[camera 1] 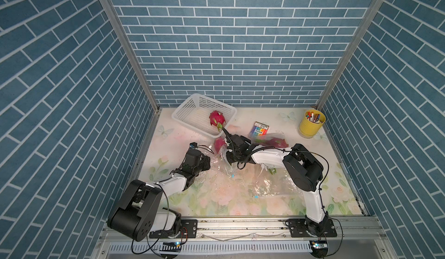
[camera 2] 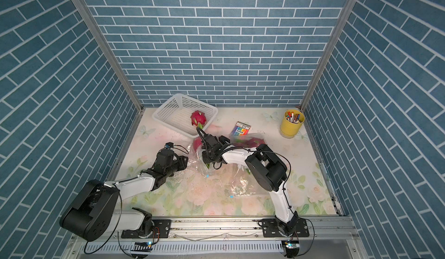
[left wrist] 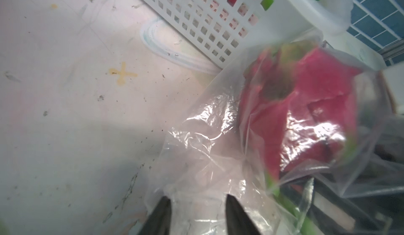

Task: Open the zip-top bag and take out the dragon fruit
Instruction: Pick up the dragon fruit from the zipper food storage bag.

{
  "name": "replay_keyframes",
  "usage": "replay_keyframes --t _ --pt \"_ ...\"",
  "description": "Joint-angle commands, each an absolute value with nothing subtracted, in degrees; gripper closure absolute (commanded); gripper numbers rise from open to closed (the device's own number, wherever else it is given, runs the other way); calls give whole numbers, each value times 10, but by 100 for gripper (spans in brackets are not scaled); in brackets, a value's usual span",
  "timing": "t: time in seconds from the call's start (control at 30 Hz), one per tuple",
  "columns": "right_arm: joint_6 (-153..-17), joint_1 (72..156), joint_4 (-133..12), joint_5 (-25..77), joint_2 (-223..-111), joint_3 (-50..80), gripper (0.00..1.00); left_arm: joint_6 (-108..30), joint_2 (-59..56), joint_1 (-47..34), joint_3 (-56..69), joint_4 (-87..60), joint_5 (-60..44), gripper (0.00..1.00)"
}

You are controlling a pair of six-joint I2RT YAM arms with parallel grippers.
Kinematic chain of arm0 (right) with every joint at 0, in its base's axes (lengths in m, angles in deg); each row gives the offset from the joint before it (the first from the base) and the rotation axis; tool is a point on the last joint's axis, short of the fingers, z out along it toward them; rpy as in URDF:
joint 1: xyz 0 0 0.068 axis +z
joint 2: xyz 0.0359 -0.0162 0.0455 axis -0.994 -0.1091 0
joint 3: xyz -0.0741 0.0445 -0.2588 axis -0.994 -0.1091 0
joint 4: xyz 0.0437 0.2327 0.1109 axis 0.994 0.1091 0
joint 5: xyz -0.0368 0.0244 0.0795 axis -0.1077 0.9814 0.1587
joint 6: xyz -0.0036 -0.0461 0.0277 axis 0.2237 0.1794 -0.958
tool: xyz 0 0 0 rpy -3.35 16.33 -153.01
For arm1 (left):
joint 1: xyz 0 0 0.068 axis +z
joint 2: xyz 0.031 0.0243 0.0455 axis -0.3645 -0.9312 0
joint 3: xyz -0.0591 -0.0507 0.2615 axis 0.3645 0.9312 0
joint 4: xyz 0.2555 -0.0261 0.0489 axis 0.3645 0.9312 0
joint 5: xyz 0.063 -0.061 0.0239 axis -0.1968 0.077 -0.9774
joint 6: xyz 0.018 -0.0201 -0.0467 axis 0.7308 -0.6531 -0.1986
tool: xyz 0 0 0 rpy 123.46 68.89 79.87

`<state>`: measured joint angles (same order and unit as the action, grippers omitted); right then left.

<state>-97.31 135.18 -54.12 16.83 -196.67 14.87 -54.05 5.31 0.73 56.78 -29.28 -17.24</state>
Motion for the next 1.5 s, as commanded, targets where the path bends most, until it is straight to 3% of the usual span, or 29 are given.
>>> replay_keyframes --t 0.0,0.23,0.4,0.83,1.03,1.13,1.23,1.27,1.37,1.47 --pt "-965 1348 -507 141 -1967 143 74 -548 73 17 573 -302 -163 27" --pt "-922 1345 -483 179 -1897 105 92 -563 136 34 575 -282 -124 11" --pt "-895 1338 -462 221 -1814 48 98 -576 189 44 585 -278 -90 0" --pt "-867 1280 -460 288 -1607 -71 100 -653 140 45 598 -496 205 0" --pt "-860 1267 -464 304 -1609 -54 100 -634 124 -9 558 -482 197 2" --pt "-864 1267 -469 319 -1611 -46 100 -643 102 -14 547 -495 188 18" --pt "-870 1266 -472 329 -1607 -44 100 -643 77 -13 531 -495 173 76" --pt "-871 1266 -471 332 -1604 -45 100 -640 71 -13 522 -485 162 86" --pt "-875 1266 -464 336 -1595 -48 100 -622 61 -4 479 -428 112 100" --pt "-880 1266 -454 343 -1588 -48 100 -608 63 13 442 -390 66 100"
